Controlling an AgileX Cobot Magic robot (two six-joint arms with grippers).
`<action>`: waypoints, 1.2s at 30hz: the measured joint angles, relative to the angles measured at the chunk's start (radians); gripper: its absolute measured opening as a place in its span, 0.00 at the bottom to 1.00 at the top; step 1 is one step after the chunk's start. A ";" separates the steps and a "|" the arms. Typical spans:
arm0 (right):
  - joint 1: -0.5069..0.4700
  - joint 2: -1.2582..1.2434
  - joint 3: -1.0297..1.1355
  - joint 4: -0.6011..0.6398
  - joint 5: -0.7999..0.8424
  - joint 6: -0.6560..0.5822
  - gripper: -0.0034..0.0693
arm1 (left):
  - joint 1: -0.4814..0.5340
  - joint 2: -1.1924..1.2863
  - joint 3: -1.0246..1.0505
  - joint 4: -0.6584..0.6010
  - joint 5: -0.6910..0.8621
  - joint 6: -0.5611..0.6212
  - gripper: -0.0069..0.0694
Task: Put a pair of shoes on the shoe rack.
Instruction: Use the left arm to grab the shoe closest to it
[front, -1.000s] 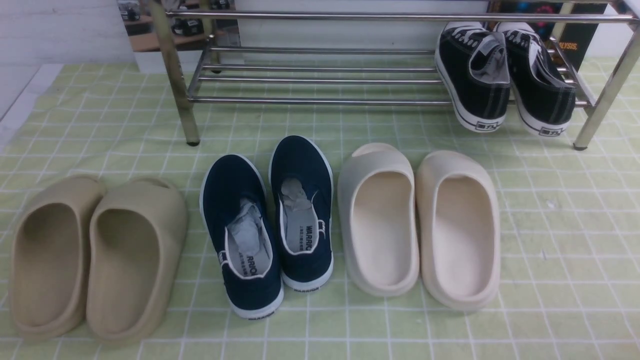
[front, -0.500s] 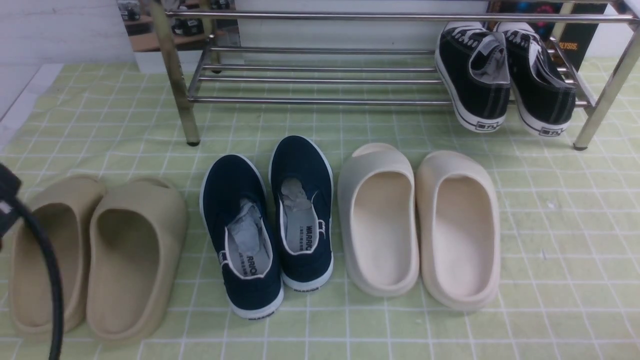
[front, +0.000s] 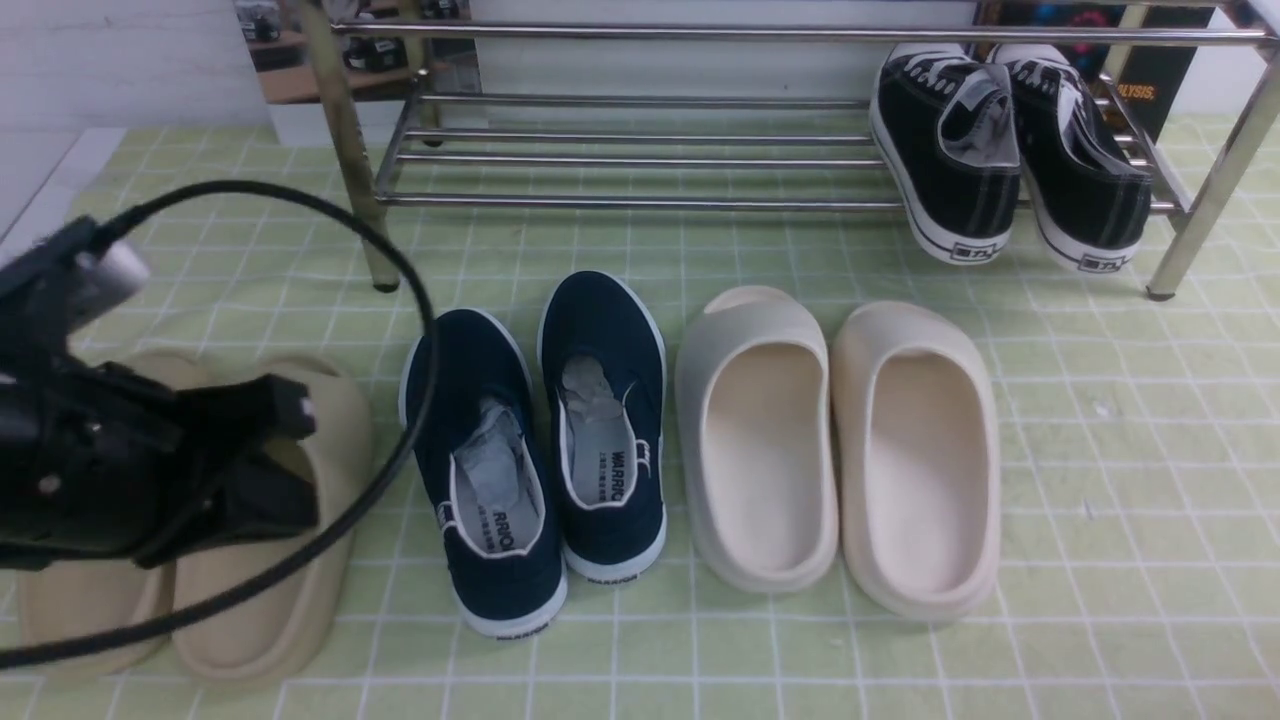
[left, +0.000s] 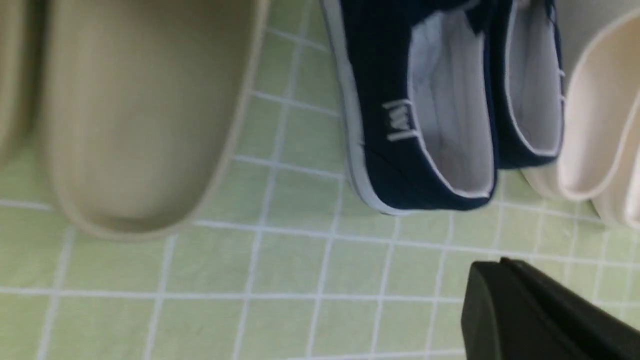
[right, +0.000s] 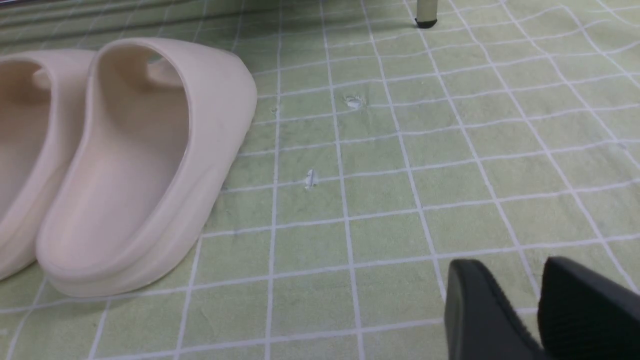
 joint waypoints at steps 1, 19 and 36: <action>0.000 0.000 0.000 0.000 0.000 0.000 0.36 | 0.000 0.022 -0.001 -0.031 0.000 0.031 0.07; 0.000 0.000 0.000 0.000 0.000 0.000 0.37 | -0.264 0.332 -0.144 0.234 -0.198 -0.112 0.09; 0.000 0.000 0.000 0.000 0.000 0.000 0.37 | -0.284 0.582 -0.167 0.445 -0.357 -0.394 0.64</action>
